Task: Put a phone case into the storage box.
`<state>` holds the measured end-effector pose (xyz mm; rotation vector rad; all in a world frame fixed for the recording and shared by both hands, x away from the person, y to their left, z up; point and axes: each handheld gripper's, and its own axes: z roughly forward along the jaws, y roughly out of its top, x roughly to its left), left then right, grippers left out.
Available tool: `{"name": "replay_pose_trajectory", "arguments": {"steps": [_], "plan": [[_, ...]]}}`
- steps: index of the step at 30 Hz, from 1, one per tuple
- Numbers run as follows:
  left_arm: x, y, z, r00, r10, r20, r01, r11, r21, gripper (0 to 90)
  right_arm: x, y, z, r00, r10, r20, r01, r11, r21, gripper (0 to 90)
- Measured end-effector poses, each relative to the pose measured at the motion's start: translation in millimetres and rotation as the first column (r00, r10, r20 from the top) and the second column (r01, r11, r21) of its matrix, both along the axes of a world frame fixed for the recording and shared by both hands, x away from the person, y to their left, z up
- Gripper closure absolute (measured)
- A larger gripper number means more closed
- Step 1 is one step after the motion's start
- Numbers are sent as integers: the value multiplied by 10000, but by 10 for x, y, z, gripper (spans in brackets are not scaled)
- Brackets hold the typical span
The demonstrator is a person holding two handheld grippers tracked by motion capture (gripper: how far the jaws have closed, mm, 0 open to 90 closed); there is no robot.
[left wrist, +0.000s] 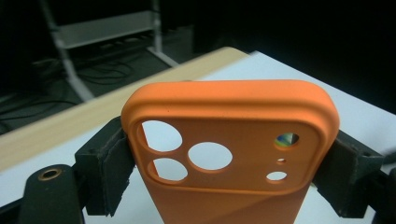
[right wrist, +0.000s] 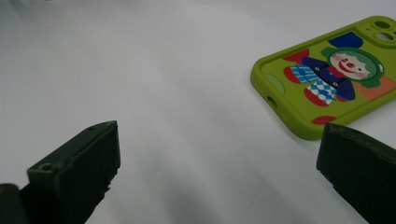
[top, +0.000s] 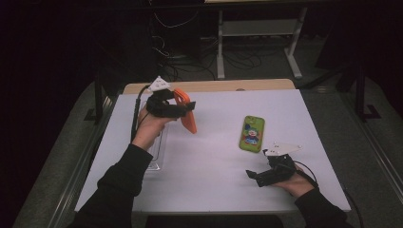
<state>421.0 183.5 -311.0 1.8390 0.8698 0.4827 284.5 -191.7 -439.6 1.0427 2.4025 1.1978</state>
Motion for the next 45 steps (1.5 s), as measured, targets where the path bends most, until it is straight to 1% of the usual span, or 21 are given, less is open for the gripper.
{"name": "replay_pose_trajectory", "arguments": {"steps": [3, 5, 9, 11, 13, 17, 19, 20, 21, 22, 25, 26, 29, 30, 33, 34, 35, 38, 41, 44, 45], "plan": [[128, 135, 78, 9970, 752, 182, -753, 9971, 64, 158, 5, -8, -20, 10000, -52, -53, 51, 9999, -137, 0], [207, 213, 125, 9907, 1313, 345, -1321, 9910, 205, 158, 5, -6, -19, 10000, -50, -49, 50, 9999, -99, 0], [358, 350, 168, 9680, 2451, 536, -2480, 9672, 558, 157, 4, -11, -10, 10000, -55, 64, 56, 9999, -85, 0], [417, 409, 172, 9490, 3077, 682, -3125, 9467, 782, 157, 5, -15, -7, 10000, -56, 64, 57, 9999, -85, 0], [476, 460, 155, 9308, 3598, 645, -3641, 9283, 756, 157, 2, -14, -3, 9999, -85, 82, 86, 10000, -33, 0], [592, 525, 59, 8892, 4560, 371, -4571, 8819, 1159, 156, -1, -7, 2, 10000, -12, 92, 12, 10000, -34, 0], [636, 549, 4, 8740, 4852, 265, -4840, 8641, 1380, 155, -4, -4, 3, 10000, 5, 80, -5, 10000, -40, 0], [657, 546, -26, 8635, 5037, 245, -5017, 8531, 1432, 154, -4, -1, 4, 10000, 19, 79, -18, 10000, -44, 0], [674, 549, -51, 8602, 5096, 172, -5058, 8484, 1565, 154, -4, 2, 4, 10000, 3, 69, -3, 10000, -29, 0], [699, 539, -84, 8509, 5252, 79, -5199, 8399, 1562, 153, -4, 5, 2, 10000, 22, 89, -22, 10000, -39, 0], [733, 520, -187, 8221, 5692, 117, -5589, 8031, 2067, 151, -4, 13, 3, 9999, 94, 95, -93, 9999, -70, 0], [748, 517, -227, 8137, 5812, 100, -5697, 7939, 2125, 151, -6, 14, 7, 9999, 71, 104, -70, 9999, -72, 0], [790, 521, -338, 8038, 5946, -192, -5774, 7875, 2156, 150, -7, 7, 18, 9998, 52, 205, -51, 10000, -27, 0], [798, 521, -369, 8033, 5951, -221, -5778, 7879, 2128, 150, -10, 8, 21, 9998, 21, 191, -21, 10000, -3, 0], [820, 511, -445, 7985, 6014, -263, -5797, 7800, 2357, 149, -14, 8, 21, 9998, 29, 178, -29, 10000, -27, 0], [827, 505, -469, 7935, 6079, -285, -5856, 7755, 2358, 148, -15, 10, 21, 9998, 28, 183, -27, 10000, -28, 0], [831, 513, -482, 7973, 6029, -275, -5799, 7779, 2418, 148, -16, 12, 22, 9998, 29, 188, -29, 10000, -25, 0], [845, 494, -526, 7907, 6114, -310, -5872, 7718, 2438, 145, -18, 13, 25, 9999, 23, 170, -22, 10000, -16, 0], [859, 485, -541, 7873, 6163, -206, -5929, 7657, 2493, 142, -18, 15, 24, 9999, -3, 165, 3, 10000, 3, 0], [872, 456, -564, 7858, 6185, -40, -5981, 7616, 2496, 137, -19, 19, 27, 9998, 19, 188, -20, 10000, 23, 0], [876, 448, -570, 7868, 6172, -7, -5981, 7626, 2463, 135, -17, 19, 26, 9997, 43, 223, -43, 10000, 12, 0]]}}
